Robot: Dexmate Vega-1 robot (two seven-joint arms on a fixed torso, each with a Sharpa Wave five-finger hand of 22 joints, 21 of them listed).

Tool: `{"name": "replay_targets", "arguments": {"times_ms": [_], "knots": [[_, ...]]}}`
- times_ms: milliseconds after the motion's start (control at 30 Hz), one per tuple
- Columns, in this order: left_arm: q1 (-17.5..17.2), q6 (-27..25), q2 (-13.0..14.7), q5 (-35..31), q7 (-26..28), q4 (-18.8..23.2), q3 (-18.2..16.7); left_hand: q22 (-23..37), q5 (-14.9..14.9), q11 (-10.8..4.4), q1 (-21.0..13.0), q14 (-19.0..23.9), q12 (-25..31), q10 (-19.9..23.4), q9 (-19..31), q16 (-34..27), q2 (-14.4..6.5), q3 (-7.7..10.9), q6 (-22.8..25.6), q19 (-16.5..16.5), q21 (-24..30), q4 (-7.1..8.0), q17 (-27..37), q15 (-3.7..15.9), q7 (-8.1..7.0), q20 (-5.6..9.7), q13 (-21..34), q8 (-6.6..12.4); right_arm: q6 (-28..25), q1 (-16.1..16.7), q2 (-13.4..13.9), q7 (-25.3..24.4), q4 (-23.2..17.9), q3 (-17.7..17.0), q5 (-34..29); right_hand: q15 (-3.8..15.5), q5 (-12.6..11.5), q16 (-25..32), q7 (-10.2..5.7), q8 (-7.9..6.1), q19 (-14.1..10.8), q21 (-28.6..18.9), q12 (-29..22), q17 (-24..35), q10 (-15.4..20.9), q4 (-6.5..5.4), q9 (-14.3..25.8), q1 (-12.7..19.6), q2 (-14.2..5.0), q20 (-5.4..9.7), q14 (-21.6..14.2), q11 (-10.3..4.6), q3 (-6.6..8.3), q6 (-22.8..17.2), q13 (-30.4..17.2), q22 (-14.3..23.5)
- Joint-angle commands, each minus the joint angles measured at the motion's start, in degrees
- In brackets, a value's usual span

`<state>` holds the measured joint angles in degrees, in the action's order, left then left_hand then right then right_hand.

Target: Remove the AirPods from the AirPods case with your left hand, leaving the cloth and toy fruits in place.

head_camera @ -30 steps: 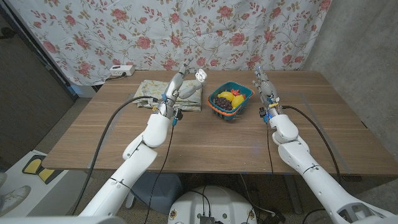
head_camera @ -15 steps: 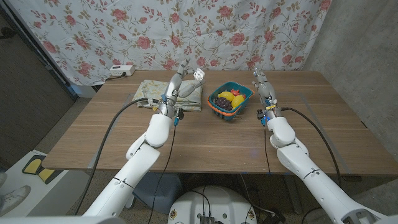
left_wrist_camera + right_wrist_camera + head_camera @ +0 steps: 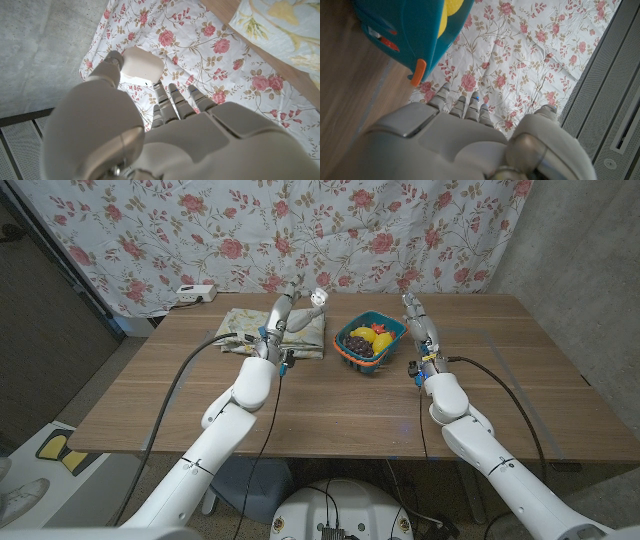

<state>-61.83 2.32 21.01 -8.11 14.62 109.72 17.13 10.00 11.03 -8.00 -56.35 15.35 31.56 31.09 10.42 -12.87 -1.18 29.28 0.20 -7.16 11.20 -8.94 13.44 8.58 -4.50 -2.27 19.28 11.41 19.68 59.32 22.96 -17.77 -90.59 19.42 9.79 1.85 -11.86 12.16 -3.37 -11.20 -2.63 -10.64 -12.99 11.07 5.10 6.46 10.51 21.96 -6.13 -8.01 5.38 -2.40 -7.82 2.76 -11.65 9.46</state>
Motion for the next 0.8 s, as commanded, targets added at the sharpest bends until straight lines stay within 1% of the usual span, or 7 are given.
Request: {"name": "replay_targets", "arguments": {"times_ms": [33,233,333,467,533,600,800], "knots": [[1.88,-3.59,0.65,5.6,-1.04,0.81,0.13,0.11,0.35,-4.32,0.14,-0.02,8.05,4.0,0.01,0.06,-0.64,-0.45,-0.09,0.0,-0.13,0.0,0.19,-0.44,0.28,-0.3,7.07,-0.37,1.36,0.14,-0.33,-4.12,-0.01,1.67,-2.99,1.34,0.11,0.15,-0.12,-0.1,0.25,-0.15,-0.57,0.15,1.15,0.07,0.28,0.81,-0.08,-0.36,-0.09,-0.04,0.12,0.02,-0.22,0.22],[2.59,-4.34,1.55,6.77,-0.79,1.01,0.7,0.12,0.4,-4.31,0.17,-0.09,8.06,3.93,0.01,0.08,-0.71,-0.53,-0.08,0.05,-0.13,0.0,0.19,-0.49,0.41,-0.34,7.09,-0.39,3.85,-0.55,-0.26,-4.16,1.2,2.32,-3.2,1.42,0.16,0.13,-0.47,-0.14,0.55,-0.02,-0.7,0.18,1.62,0.29,0.28,1.22,-0.1,-0.47,-0.03,-0.22,0.3,0.0,-0.36,0.22],[2.76,-4.21,0.87,8.32,0.03,0.73,0.75,0.12,0.43,-4.31,0.18,-0.11,8.07,3.91,0.01,0.08,-0.73,-0.59,-0.07,0.06,-0.12,-0.01,0.19,-0.57,0.39,-0.36,7.11,-0.4,4.89,-0.82,-0.31,-4.53,1.59,2.67,-3.69,1.14,0.19,0.04,-0.69,-0.11,0.9,0.11,-0.72,0.2,1.74,0.41,0.29,1.48,-0.13,-0.65,0.2,-0.37,0.42,0.11,-0.44,0.22],[3.41,-4.24,1.05,10.51,-0.56,0.28,0.99,0.12,0.45,-4.3,0.28,-0.11,8.09,3.91,0.0,0.07,-0.76,-0.67,-0.08,0.11,-0.13,0.05,0.21,-0.59,0.4,-0.39,7.12,-0.42,4.99,-1.06,-0.39,-4.89,1.68,3.1,-3.98,0.8,0.22,0.02,-0.75,-0.13,1.13,0.18,-0.71,0.23,1.84,0.54,0.29,1.75,-0.18,-0.88,0.31,-0.5,0.55,0.12,-0.51,0.22],[3.71,-4.9,1.29,9.98,0.24,0.4,1.51,0.12,0.48,-4.29,0.31,-0.12,8.1,3.9,0.0,0.07,-0.75,-0.72,-0.02,0.13,-0.13,0.04,0.2,-0.64,0.44,-0.4,7.13,-0.41,5.22,-1.23,-0.52,-5.09,1.94,3.39,-4.21,0.61,0.25,-0.01,-1.0,-0.12,1.29,0.21,-0.72,0.25,1.97,0.67,0.29,2.05,-0.28,-1.33,0.45,-0.57,0.72,0.2,-0.57,0.22],[4.02,-5.43,1.82,11.41,-0.83,0.53,1.56,0.12,0.5,-4.29,0.29,-0.17,8.1,3.86,0.0,0.09,-0.79,-0.75,-0.01,0.16,-0.13,0.02,0.2,-0.68,0.46,-0.42,7.14,-0.41,5.13,-1.35,-0.56,-5.16,2.03,3.67,-4.38,0.42,0.3,0.02,-1.36,-0.11,1.36,0.2,-0.84,0.27,2.46,0.83,0.3,2.42,-0.38,-1.49,0.46,-0.96,0.91,0.29,-0.62,0.22],[4.09,-6.25,1.35,13.33,0.71,0.7,1.85,0.13,0.59,-4.29,0.23,-0.19,8.11,3.8,0.0,0.09,-0.88,-0.81,0.04,0.27,-0.15,-0.03,0.19,-0.76,0.48,-0.51,7.17,-0.42,6.53,-1.37,-1.29,-5.82,2.68,4.26,-4.5,0.27,0.41,0.12,-1.73,-0.21,1.3,0.1,-1.15,0.35,3.82,1.33,0.3,3.86,-1.22,-1.96,0.46,-1.46,1.85,0.31,-0.73,0.22]]}}
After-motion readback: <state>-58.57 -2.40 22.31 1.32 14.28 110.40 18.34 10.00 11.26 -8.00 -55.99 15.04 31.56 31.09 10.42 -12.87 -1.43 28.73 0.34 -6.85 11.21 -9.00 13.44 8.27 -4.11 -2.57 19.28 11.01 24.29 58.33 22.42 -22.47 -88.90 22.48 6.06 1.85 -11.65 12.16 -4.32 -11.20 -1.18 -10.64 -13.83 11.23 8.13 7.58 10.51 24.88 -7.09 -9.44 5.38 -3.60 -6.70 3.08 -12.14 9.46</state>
